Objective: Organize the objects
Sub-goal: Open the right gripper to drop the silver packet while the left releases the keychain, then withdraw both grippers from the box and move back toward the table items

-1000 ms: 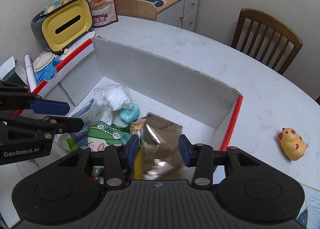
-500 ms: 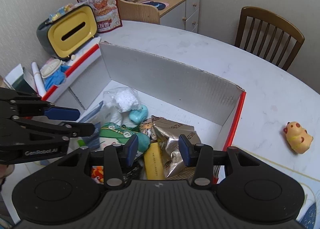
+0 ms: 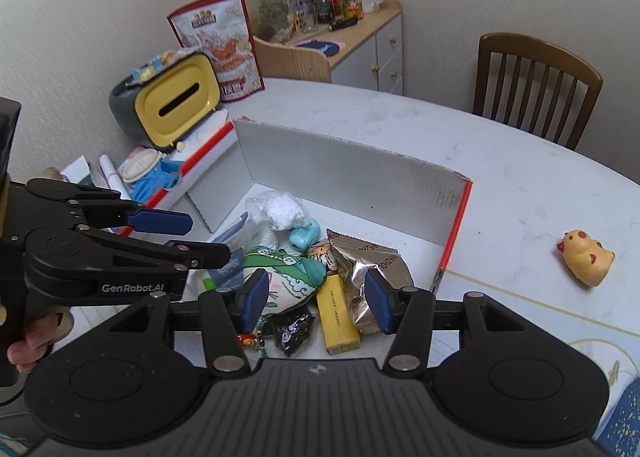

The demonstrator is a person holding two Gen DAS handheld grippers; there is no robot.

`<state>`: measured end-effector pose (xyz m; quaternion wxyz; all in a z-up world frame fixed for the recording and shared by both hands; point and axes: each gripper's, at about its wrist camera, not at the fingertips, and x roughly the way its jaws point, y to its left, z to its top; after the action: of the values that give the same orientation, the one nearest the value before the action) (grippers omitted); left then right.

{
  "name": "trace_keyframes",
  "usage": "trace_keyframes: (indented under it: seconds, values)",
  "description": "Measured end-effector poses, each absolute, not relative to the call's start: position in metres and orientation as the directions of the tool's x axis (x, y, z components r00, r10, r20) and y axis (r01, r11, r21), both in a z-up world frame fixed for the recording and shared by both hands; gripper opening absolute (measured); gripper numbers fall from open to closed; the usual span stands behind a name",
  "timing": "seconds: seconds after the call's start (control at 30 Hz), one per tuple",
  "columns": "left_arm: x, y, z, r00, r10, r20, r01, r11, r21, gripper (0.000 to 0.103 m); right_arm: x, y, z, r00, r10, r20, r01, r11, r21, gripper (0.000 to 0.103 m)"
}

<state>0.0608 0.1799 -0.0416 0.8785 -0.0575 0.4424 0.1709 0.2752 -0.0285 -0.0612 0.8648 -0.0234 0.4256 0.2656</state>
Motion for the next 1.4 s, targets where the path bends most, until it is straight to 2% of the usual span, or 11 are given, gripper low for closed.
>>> trace_keyframes:
  seconds: [0.2, 0.5, 0.8, 1.33, 1.4]
  values:
    - [0.058, 0.162, -0.029, 0.573, 0.264, -0.776, -0.335, 0.939, 0.072, 0.058, 0.255, -0.049, -0.048, 0.529, 0.453, -0.718, -0.471, 0.860, 0.195, 0.057]
    - [0.060, 0.132, -0.015, 0.595, 0.278, -0.754, -0.328, 0.941, 0.088, 0.064, 0.231, -0.089, -0.030, 0.579, 0.462, -0.672, -0.460, 0.865, 0.198, 0.068]
    - [0.070, 0.095, -0.010, 0.599, 0.285, -0.748, -0.325, 0.941, 0.098, 0.072, 0.219, -0.134, -0.023, 0.601, 0.461, -0.653, -0.457, 0.868, 0.192, 0.072]
    - [0.108, 0.022, -0.022, 0.594, 0.284, -0.753, -0.315, 0.943, 0.107, 0.086, 0.222, -0.243, -0.035, 0.625, 0.422, -0.657, -0.396, 0.896, 0.199, 0.074]
    - [0.114, 0.013, -0.024, 0.595, 0.283, -0.752, -0.314, 0.943, 0.106, 0.091, 0.225, -0.257, -0.036, 0.628, 0.415, -0.658, -0.389, 0.900, 0.197, 0.074]
